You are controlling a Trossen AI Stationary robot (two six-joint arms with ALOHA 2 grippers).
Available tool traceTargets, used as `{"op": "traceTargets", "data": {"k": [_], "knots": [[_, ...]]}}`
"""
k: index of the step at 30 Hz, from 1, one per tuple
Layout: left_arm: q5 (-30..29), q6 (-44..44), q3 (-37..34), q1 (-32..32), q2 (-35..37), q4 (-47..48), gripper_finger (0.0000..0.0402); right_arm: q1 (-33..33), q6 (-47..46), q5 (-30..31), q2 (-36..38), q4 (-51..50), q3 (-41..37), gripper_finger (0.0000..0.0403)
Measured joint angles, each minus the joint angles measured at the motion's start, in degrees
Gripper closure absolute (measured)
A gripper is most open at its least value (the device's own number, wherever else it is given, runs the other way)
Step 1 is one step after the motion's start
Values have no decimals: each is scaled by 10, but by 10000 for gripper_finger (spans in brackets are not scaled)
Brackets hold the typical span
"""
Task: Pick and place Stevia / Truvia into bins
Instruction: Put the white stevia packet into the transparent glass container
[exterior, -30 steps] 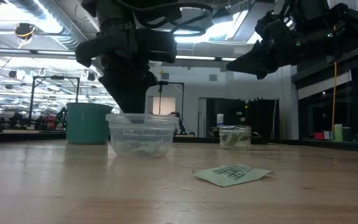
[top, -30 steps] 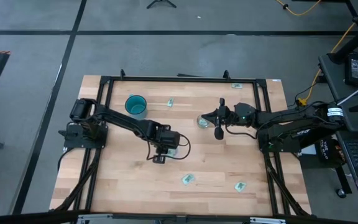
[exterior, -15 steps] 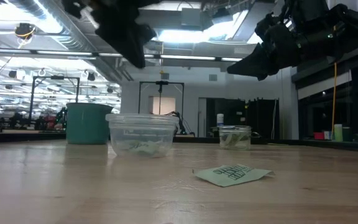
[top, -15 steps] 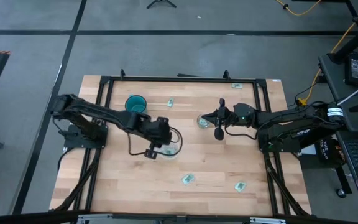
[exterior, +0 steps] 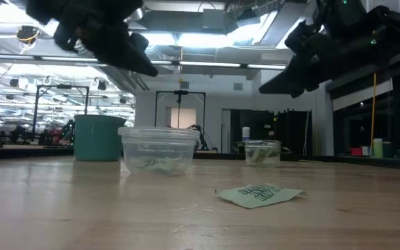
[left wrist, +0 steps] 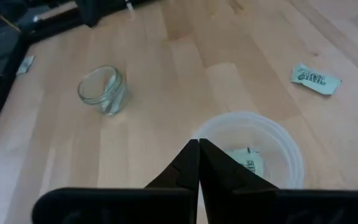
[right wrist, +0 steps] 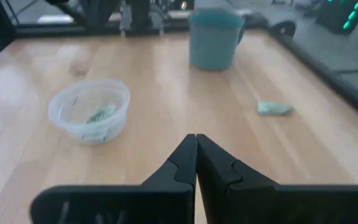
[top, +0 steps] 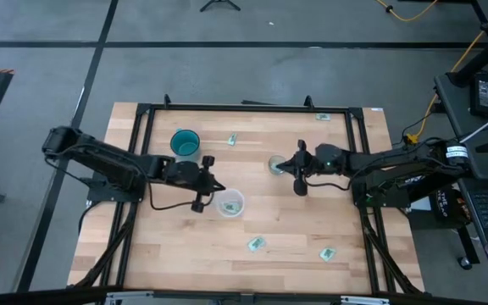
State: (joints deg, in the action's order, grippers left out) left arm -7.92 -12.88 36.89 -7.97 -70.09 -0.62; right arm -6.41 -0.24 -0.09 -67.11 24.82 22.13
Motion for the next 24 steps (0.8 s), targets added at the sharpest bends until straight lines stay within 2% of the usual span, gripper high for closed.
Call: {"op": "traceTargets", "data": {"k": [5,12,14,18,24], "knots": [[1,3,-44,11,21,-27,400,8,-27,17,0,-42,0,389],[1,6,-110,53,23,-117,397,-3,-7,188,0,-56,0,389],[0,7,-125,74,23,-142,397,-14,6,218,0,-55,0,389],[1,7,-134,118,23,-169,400,-40,0,229,0,-56,0,389],[5,-11,-135,170,23,-194,397,-90,-83,230,0,-74,0,389]]}}
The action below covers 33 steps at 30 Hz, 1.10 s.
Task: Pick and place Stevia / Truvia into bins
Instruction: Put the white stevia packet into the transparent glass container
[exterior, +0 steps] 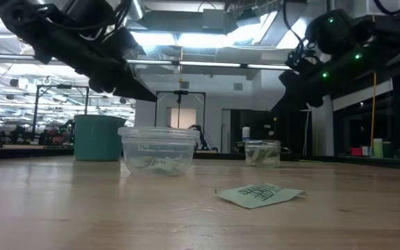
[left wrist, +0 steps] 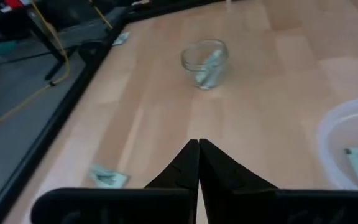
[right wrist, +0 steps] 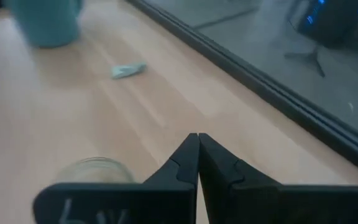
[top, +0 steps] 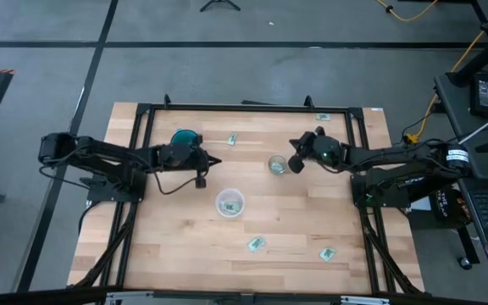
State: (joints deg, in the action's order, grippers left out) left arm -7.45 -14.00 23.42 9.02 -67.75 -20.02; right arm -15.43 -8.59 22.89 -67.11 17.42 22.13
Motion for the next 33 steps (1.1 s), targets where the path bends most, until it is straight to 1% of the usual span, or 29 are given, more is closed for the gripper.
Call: {"op": "traceTargets", "data": {"k": [3,6,9,11,15,21,25,28,31,33], "knots": [[14,-14,0,20,0,-16,399,-31,-23,0,0,-17,2,389],[29,-16,0,35,0,-29,400,-60,-50,0,0,-66,22,388],[34,-16,0,45,0,-29,398,-86,-92,0,0,-149,58,388],[49,-9,0,49,0,-30,397,-104,-119,0,0,-208,86,388],[73,-9,0,54,0,-30,400,-143,-138,1,0,-302,133,388],[70,-24,0,54,0,-30,397,-193,-138,-3,0,-350,173,388],[47,-23,0,60,0,-30,399,-229,-137,-26,0,-371,187,388],[33,-10,0,68,0,-30,400,-250,-117,-54,0,-374,187,387],[18,12,1,75,0,-29,397,-267,-106,-88,0,-388,187,374],[9,25,1,81,0,-28,397,-276,-105,-95,0,-395,187,358]]}}
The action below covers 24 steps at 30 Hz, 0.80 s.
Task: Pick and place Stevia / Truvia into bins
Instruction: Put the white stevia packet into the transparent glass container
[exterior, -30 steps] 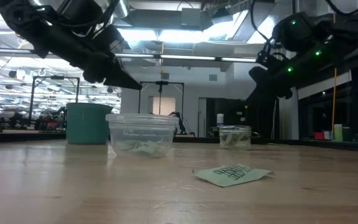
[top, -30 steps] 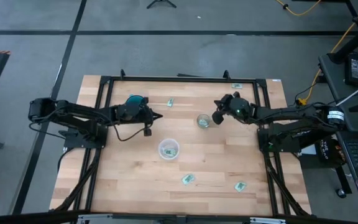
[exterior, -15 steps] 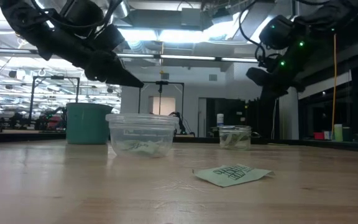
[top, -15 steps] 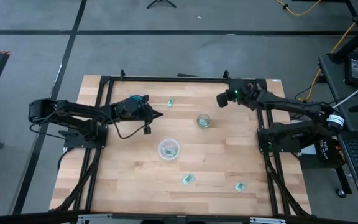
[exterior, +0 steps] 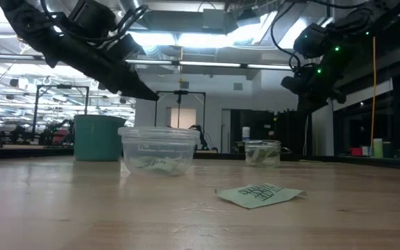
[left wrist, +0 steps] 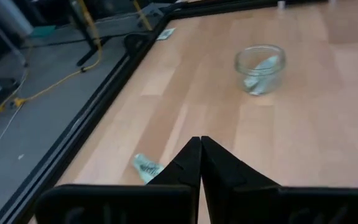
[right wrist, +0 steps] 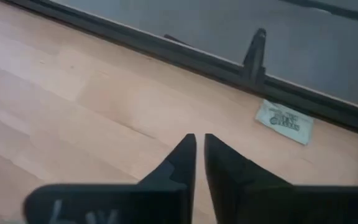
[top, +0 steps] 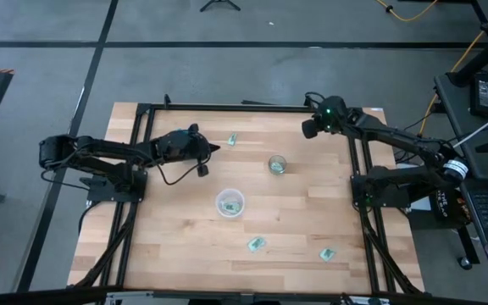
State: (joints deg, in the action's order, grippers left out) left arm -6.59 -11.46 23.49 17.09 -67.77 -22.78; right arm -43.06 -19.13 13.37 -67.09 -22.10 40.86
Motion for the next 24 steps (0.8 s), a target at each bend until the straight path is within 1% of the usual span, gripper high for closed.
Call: {"op": "traceTargets", "data": {"k": [7,12,17,24], "knots": [[-10,26,0,16,0,0,400,-28,-1,-1,0,-26,0,288],[-10,27,4,21,0,0,396,-47,-2,-1,-2,-18,0,254],[-9,27,21,23,0,1,399,-78,-16,-7,-30,-17,1,239],[-8,14,26,23,0,3,396,-117,-1,-11,-119,-17,50,238]]}}
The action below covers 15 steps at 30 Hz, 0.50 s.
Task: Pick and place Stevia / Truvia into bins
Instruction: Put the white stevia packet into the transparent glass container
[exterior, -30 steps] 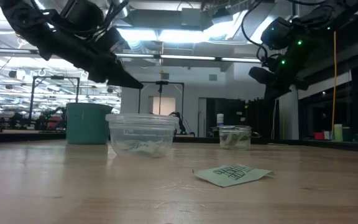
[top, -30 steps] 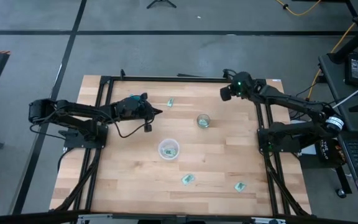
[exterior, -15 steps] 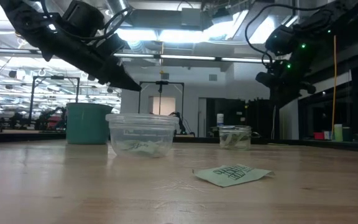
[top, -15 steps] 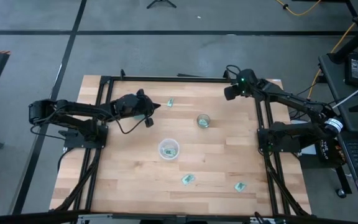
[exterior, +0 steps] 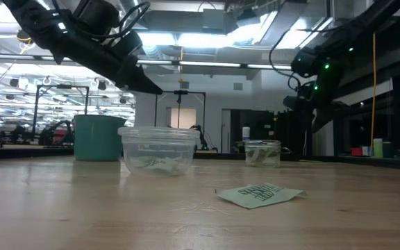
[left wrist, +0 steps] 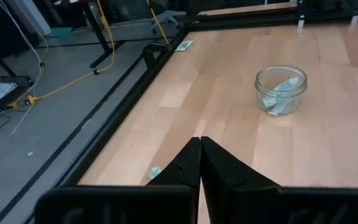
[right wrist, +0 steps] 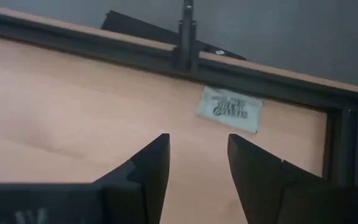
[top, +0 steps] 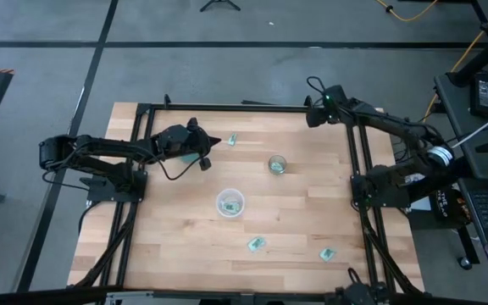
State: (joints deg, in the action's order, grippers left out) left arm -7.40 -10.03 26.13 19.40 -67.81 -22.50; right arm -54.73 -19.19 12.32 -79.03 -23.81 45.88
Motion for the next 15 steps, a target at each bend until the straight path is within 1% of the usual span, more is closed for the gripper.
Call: {"op": "traceTargets", "data": {"k": [2,7,15], "knots": [[0,-1,0,0,0,0,397,-6,6,0,-30,1,20,238],[-2,-2,0,0,0,0,398,-15,61,-1,-99,-1,58,238],[-2,-2,0,0,0,0,398,-37,75,-4,-184,0,87,238]]}}
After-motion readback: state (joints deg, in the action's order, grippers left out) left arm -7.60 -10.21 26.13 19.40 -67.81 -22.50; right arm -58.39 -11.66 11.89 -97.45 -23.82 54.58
